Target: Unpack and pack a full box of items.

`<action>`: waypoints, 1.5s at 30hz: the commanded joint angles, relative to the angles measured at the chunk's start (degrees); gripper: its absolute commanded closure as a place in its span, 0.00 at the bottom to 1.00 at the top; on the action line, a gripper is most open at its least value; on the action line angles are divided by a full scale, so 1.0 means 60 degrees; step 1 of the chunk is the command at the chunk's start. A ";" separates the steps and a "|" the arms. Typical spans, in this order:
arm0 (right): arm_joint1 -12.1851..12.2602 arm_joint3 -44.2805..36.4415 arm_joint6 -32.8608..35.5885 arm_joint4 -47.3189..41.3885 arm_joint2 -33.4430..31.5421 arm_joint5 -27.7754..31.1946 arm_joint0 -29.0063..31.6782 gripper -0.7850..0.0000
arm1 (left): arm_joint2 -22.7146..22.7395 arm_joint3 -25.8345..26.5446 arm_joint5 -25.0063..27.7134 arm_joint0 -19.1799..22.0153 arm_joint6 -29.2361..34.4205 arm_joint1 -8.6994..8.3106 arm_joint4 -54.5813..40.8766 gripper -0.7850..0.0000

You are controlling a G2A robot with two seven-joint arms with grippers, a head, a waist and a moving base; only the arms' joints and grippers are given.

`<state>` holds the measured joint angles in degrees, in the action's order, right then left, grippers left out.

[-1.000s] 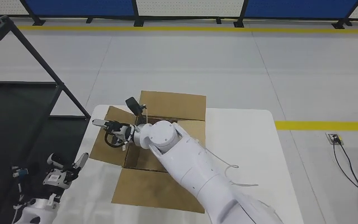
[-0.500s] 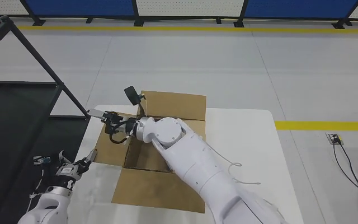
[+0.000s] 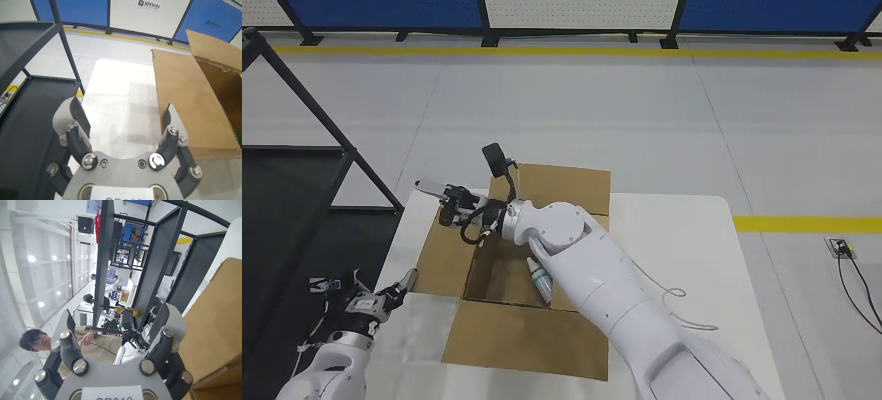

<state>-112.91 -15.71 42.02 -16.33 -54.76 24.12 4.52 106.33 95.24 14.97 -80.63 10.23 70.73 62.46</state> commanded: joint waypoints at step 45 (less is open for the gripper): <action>0.0359 -0.1035 -0.0434 0.1140 -0.0244 -0.1332 0.0830 0.00 | 0.0972 0.1482 -0.0185 -0.0446 0.0275 -0.0249 -0.2021 0.00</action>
<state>-110.23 -22.19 40.20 -9.72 -56.85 16.48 9.59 112.01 104.28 13.56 -83.24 11.65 69.29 50.47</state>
